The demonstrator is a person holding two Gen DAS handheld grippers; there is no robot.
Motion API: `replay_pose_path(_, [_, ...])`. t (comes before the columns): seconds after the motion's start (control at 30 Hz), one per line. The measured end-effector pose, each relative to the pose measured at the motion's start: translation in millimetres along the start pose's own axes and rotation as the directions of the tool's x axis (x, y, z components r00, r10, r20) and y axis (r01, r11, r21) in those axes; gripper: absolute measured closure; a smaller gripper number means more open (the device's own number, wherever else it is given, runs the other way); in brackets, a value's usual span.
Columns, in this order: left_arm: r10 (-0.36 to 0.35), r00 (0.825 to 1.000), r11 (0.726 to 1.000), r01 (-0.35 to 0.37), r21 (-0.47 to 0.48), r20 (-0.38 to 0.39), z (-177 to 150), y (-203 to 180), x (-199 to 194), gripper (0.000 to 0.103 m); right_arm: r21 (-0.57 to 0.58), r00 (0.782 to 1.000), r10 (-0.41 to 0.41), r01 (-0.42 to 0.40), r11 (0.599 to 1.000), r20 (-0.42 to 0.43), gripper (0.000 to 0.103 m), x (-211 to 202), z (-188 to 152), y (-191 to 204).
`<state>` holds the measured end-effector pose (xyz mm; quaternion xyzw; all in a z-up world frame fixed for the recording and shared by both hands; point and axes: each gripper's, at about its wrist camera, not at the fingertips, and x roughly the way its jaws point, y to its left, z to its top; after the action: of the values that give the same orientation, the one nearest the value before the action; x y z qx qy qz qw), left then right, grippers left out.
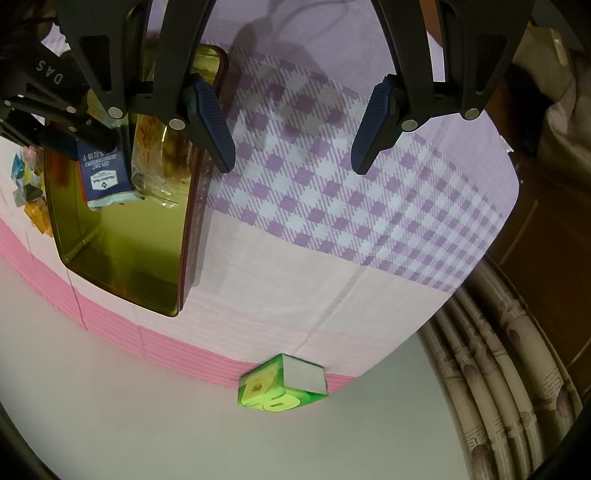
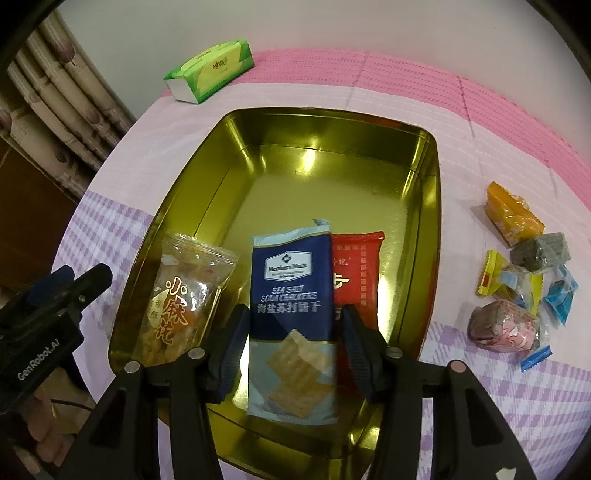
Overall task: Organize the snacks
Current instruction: 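Lower the blue crackers pack into the gold tin and open the right tool, then grasp the blue-wrapped candy from the candy pile with the right tool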
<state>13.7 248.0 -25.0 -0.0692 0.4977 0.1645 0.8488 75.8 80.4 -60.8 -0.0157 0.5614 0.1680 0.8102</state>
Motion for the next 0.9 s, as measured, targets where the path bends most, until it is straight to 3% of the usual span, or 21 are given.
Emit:
replay_pose_path(0.4, [0.007, 1.0, 1.0, -0.007, 0.008, 0.003, 0.5, -1.4, -1.1, 0.037, 0.01, 0.996, -0.008, 0.007, 1.0, 0.093, 0.053, -35.3, 0.0, -21.7])
replay_pose_path(0.63, [0.013, 1.0, 1.0, -0.013, 0.016, 0.007, 0.2, -2.2, -1.7, 0.037, 0.093, 0.987, -0.068, 0.055, 0.994, 0.148, 0.052, -64.9, -4.0, -80.7])
replay_pose_path(0.9, [0.017, 1.0, 0.999, -0.017, 0.031, 0.008, -0.2, -5.0, -1.4, 0.037, 0.25, 0.975, -0.2, 0.17, 0.953, 0.1, 0.052, -68.5, -6.2, -169.5])
